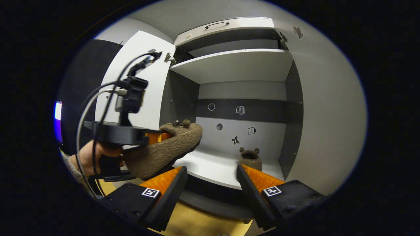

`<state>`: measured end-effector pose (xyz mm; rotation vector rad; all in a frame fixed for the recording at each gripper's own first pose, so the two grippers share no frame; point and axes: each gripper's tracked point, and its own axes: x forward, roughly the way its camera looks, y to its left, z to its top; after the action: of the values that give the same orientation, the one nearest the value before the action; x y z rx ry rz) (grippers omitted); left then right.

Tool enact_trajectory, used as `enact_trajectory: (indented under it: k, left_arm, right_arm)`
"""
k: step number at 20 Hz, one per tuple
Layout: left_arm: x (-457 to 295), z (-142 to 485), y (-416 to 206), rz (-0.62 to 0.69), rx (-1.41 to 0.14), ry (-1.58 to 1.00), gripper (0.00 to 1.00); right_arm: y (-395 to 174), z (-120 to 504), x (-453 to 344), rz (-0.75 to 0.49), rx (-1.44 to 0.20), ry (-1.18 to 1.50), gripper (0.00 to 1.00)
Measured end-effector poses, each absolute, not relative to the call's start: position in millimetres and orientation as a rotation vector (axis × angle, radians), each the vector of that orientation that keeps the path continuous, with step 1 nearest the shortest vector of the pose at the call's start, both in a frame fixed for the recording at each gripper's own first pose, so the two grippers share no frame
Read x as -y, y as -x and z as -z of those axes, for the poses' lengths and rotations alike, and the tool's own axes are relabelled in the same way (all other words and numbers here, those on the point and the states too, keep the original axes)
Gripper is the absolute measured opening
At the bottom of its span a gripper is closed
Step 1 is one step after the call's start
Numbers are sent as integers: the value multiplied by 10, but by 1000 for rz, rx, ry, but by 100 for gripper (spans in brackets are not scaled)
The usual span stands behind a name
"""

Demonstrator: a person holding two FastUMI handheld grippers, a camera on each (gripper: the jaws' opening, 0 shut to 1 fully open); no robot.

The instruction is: Grab one shoe with the right hand and put it into the shoe cabinet, grab the other shoe with the left hand and put it into the shoe cabinet; then close the right door with the right hand and the left door with the left hand.

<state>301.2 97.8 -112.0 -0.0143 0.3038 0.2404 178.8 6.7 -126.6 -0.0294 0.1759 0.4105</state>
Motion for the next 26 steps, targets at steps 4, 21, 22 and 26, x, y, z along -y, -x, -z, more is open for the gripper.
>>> enact_trajectory:
  k: [4, 21, 22, 26]
  left_arm:
    - [-1157, 1376, -3604, -213, -366, 48, 6]
    - [-1286, 2186, -4488, -155, -536, -17, 47]
    - [-1308, 2179, -4446, -163, -542, -8, 50]
    - [-1392, 2023, -4252, -178, -526, -27, 94]
  right_arm:
    - [-1861, 1266, -130, -440, -170, 21, 98]
    - [-2062, 1482, -194, -488, -234, -18, 98]
    - [-2059, 1491, -213, -489, -238, -22, 98]
    - [-1978, 1495, -257, -472, -240, -6, 98]
